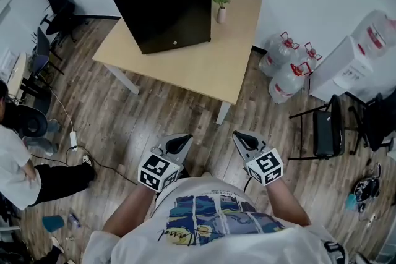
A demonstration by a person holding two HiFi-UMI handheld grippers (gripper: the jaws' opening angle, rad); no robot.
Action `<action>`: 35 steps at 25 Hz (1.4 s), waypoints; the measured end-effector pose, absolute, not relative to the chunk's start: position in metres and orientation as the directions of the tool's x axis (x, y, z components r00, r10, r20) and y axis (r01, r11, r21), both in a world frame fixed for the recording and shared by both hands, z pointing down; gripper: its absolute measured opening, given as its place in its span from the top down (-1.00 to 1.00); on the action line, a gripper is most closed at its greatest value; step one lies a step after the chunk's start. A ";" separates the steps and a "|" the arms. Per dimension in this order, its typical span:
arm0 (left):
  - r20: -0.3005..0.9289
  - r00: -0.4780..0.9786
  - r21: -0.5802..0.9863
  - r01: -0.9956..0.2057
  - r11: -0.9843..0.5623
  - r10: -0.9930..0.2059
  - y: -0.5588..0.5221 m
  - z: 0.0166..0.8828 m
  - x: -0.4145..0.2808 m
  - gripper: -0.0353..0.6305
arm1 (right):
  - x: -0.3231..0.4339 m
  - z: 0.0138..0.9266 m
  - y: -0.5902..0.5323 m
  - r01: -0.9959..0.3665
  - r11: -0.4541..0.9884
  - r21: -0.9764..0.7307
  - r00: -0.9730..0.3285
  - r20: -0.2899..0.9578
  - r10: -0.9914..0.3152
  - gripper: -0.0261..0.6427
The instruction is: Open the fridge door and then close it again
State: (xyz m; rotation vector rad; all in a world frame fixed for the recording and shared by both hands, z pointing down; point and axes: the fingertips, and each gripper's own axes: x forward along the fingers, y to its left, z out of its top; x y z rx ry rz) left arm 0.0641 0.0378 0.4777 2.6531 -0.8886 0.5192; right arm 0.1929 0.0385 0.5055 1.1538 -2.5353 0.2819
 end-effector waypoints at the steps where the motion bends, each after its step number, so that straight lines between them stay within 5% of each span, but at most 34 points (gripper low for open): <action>1: 0.427 0.747 0.162 -0.617 -0.770 -0.509 0.041 0.478 0.067 0.86 | 0.192 0.505 0.041 -0.759 0.649 -0.042 -0.613 0.379 -0.693 0.89; 26: 0.471 0.788 0.144 -0.513 -0.846 -0.397 0.089 0.476 0.096 0.86 | 0.178 0.516 0.106 -0.753 0.655 -0.062 -0.627 0.369 -0.686 0.89; 35: 0.423 0.775 0.131 -0.565 -0.815 -0.470 0.106 0.461 0.053 0.86 | 0.141 0.515 0.128 -0.711 0.703 -0.037 -0.651 0.414 -0.636 0.89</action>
